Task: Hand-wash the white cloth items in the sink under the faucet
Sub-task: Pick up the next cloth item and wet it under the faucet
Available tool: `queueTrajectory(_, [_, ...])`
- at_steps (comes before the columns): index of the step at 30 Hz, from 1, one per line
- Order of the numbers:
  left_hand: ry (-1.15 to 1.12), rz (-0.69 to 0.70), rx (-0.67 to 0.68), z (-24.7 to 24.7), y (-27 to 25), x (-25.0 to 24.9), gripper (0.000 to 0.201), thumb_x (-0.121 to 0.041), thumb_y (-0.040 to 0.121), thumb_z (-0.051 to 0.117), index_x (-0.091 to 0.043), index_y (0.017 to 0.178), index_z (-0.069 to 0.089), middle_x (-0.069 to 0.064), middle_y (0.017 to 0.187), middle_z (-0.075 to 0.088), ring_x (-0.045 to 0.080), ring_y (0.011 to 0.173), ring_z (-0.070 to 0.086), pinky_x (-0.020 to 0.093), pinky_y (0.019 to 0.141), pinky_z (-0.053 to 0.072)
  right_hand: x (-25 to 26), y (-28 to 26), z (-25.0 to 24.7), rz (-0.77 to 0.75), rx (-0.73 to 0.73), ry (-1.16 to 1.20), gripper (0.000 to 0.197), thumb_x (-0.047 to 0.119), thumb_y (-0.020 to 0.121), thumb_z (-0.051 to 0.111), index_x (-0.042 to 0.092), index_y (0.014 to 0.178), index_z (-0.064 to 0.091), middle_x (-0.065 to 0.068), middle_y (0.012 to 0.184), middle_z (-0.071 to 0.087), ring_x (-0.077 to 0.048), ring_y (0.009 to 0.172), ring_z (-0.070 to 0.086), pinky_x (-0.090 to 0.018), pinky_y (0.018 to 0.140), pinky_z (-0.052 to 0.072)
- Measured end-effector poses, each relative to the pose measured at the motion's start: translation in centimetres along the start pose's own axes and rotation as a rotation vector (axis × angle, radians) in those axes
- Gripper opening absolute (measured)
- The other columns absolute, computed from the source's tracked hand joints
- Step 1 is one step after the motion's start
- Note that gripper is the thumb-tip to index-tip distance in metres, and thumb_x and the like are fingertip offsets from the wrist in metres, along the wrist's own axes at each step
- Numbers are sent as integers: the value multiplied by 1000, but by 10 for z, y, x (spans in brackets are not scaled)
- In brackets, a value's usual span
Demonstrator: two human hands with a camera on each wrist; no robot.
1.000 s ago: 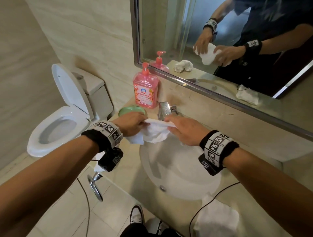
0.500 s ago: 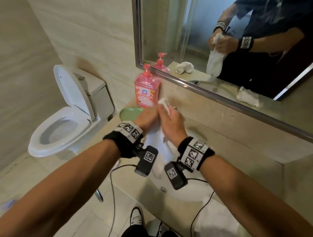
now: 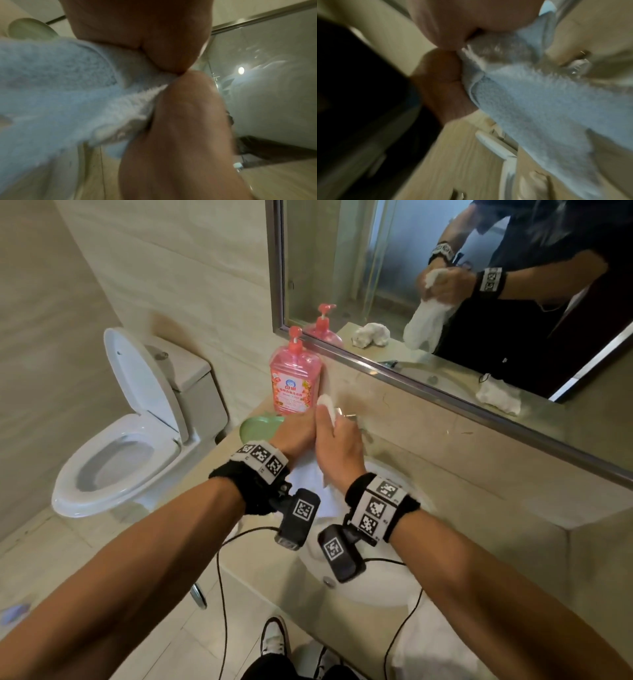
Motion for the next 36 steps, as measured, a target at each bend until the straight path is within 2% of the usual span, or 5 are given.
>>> queueTrajectory(5, [-410,14,138,4,-9,4,18,-21,102,47,-15,105,64,-6,93,76,7,87,72,17,68,56,-3,18,-13,-23,106,-173,48,47,105,38,15,90,69,0,75,63,-19,74,61,-23,64,39])
queueTrajectory(11, [458,50,440,-15,-15,39,58,-69,82,54,-22,114,64,-1,112,69,19,102,63,28,92,49,-9,-1,-5,-146,478,-253,10,59,89,63,49,86,64,17,74,67,4,70,61,-11,57,41])
queueTrajectory(16, [811,93,391,-30,-13,66,28,-32,88,70,-16,110,64,1,99,68,15,82,63,22,68,42,-46,-7,2,-155,723,-637,26,42,82,78,24,92,61,6,88,63,-17,86,61,-25,65,41])
queueTrajectory(26, [-341,-42,50,-4,5,36,45,-55,98,42,-16,100,64,6,101,70,28,99,66,41,86,55,-43,-17,10,151,130,321,14,40,94,65,30,86,70,15,82,75,-4,79,71,-16,63,54])
queueTrajectory(36, [-151,-69,63,14,8,28,29,-31,104,39,-9,95,58,19,104,66,30,96,63,45,92,53,-51,-16,20,219,38,307,35,50,98,53,24,78,65,12,64,68,1,58,64,-15,49,48])
Point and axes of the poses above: each hand's wrist, its own y-axis towards the middle knuckle, its own z-axis out of the palm, x = y × z, the point moved 10 cm from there along y, towards the middle knuckle
